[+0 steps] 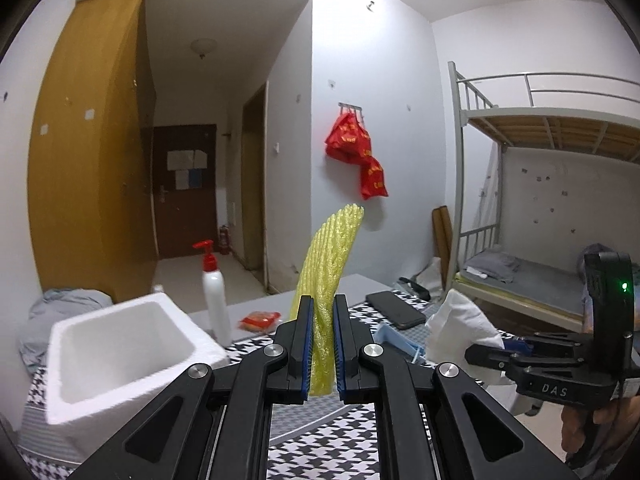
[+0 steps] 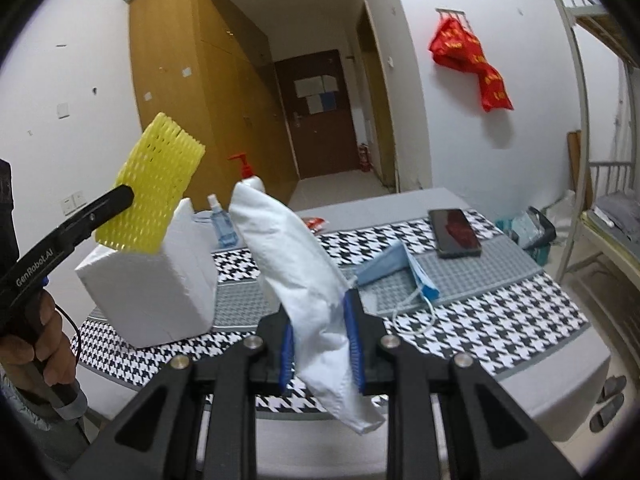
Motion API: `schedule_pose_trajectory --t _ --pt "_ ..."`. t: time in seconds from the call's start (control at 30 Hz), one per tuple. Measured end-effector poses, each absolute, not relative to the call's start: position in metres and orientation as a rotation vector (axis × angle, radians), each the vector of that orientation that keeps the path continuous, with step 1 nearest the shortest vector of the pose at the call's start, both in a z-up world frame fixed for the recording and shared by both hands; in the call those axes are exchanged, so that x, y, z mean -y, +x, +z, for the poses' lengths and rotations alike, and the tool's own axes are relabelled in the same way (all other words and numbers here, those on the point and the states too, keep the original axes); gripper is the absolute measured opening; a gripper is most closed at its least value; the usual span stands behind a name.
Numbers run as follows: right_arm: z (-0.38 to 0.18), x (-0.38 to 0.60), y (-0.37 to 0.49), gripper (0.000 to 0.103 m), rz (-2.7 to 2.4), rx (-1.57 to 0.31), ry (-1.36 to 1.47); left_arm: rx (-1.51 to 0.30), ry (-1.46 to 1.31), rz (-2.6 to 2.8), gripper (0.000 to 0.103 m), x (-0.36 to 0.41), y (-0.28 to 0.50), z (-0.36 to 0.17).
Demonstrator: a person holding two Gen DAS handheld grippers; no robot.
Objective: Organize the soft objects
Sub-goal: 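Carry the white cloth with the right tool while the left tool carries the yellow net toward the box, then lower the white cloth into the foam box and open the right tool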
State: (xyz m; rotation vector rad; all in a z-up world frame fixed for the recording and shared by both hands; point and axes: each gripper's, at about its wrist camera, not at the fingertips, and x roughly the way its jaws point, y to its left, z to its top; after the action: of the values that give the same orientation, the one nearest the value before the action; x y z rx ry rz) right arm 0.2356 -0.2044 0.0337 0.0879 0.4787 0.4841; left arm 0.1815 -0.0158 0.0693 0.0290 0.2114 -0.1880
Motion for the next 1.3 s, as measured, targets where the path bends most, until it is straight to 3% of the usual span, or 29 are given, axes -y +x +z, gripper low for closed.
schedule_pose_trajectory --t 1.3 --pt "0.085 0.093 0.241 0.027 0.861 -0.330 -0.032 -0.174 -0.043 0.242 0.010 -0.081 0.114 0.085"
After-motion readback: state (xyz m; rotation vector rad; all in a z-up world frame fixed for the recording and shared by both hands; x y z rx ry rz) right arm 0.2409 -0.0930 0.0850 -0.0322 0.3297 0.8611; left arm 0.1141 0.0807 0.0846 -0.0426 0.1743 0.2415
